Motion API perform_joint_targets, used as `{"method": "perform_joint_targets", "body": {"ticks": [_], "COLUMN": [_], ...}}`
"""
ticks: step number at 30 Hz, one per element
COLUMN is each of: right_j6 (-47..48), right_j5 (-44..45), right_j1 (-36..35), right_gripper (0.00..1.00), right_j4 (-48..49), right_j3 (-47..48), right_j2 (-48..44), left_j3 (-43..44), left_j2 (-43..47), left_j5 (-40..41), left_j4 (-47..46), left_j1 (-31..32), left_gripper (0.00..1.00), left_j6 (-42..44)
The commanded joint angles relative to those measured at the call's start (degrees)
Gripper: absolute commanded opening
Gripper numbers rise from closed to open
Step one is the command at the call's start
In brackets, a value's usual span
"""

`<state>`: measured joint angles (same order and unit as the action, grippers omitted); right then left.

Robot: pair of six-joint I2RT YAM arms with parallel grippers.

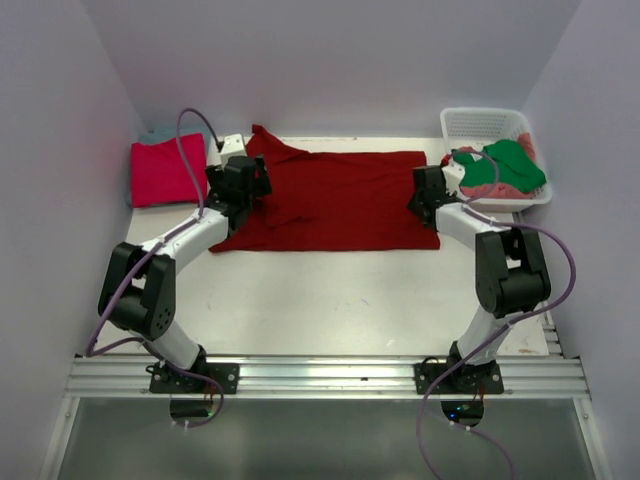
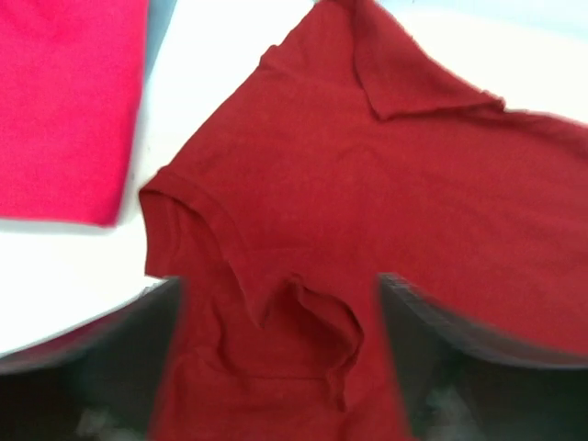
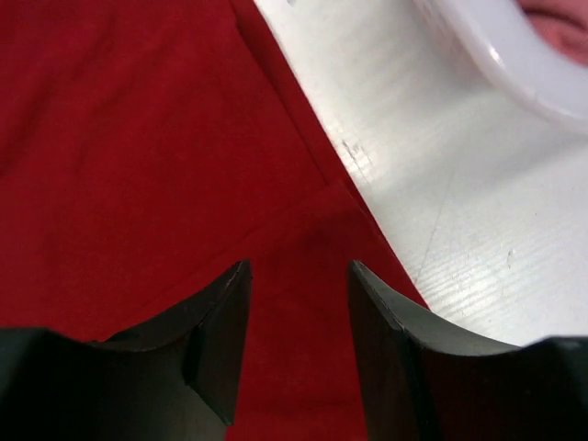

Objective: Fold and stack the t-shirts
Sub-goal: Fold the flattened tshirt in 1/3 of the way

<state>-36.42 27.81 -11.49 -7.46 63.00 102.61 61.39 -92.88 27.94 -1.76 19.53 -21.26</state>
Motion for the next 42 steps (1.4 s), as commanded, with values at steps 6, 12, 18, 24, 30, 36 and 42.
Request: {"method": "perform_joint_targets", "body": {"ticks": [6,12,18,24,30,36,42], "right_j6": [4.3,4.3,3.9,3.6,3.5,3.9,3.8], "right_j5": [-2.1,-5.4,-12.0,-14.9,-16.6,-15.7,-14.9], "right_j1": [0.2,-0.6,-1.1,-1.5,-2.0,-2.5,-2.8], "right_gripper": [0.51,0.45,0.00,0.00,0.00,0.00,0.00], "right_j4": [12.9,10.7,9.5,4.2,4.0,2.1,-1.1], "right_j3": [-6.0,-6.7,-9.4,-8.3,-9.3,-10.5,-11.6], "right_j2": [-12.3,-15.4,-15.9,-12.2,-7.8,-6.7,-7.1], "left_j3": [-4.5,-10.7,-15.1,-15.6,-15.6,-15.9,-15.9], "left_j2": [6.0,10.0,9.3,4.6,-1.6,-3.9,-3.9], "left_j5": [3.9,-4.0,-13.3,-14.0,-12.3,-12.1,-11.5], "left_j4": [-9.1,-7.1,-8.5,-8.9,-10.8,-9.7,-3.5], "left_j1": [-0.5,-0.5,-0.5,-0.5,-0.5,-0.5,-0.5], "left_gripper": [1.00,1.00,0.43,0.00,0.00,0.00,0.00], "left_j6": [-3.5,-7.7,-8.3,-9.9,-10.2,-11.3,-12.9]}}
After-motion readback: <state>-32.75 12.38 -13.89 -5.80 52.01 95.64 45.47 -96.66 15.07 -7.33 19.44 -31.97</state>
